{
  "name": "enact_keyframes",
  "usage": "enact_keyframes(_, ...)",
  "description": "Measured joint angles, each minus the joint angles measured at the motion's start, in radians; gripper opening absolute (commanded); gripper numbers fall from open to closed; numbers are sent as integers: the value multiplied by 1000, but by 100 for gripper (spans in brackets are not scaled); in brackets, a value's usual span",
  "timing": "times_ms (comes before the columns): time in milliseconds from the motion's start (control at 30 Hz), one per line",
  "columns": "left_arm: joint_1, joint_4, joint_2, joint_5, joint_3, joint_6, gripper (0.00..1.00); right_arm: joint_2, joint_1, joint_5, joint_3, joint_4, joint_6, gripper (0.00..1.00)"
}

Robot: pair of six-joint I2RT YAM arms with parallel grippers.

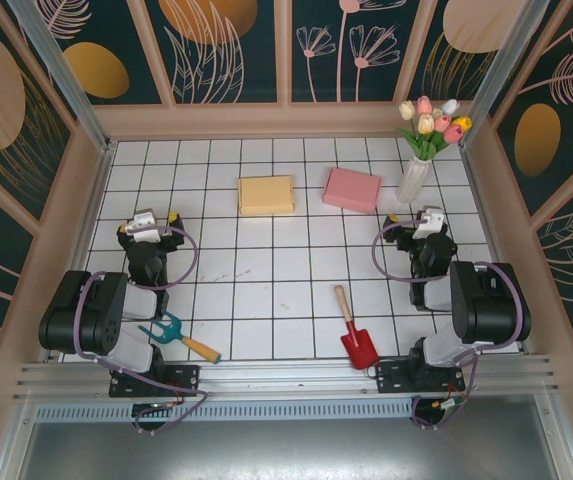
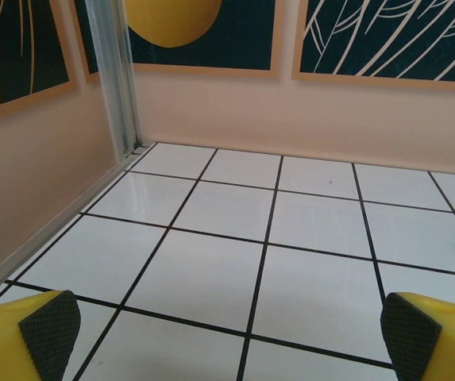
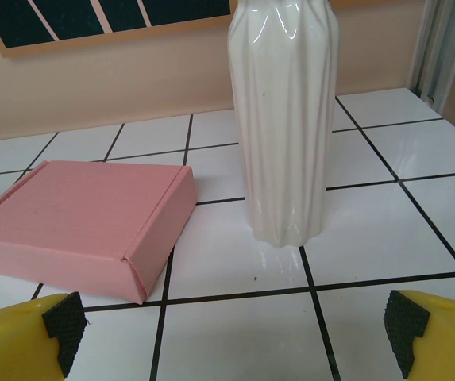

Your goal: Fold the paper box

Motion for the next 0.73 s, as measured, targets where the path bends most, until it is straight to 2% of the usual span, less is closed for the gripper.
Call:
enact_keyframes(567, 1, -7, 0, 2, 2, 0, 99, 0, 0, 0, 0, 0, 0, 99)
enact_keyframes(733, 34, -40, 1, 50, 27, -7, 99, 0, 0, 0, 0, 0, 0, 99)
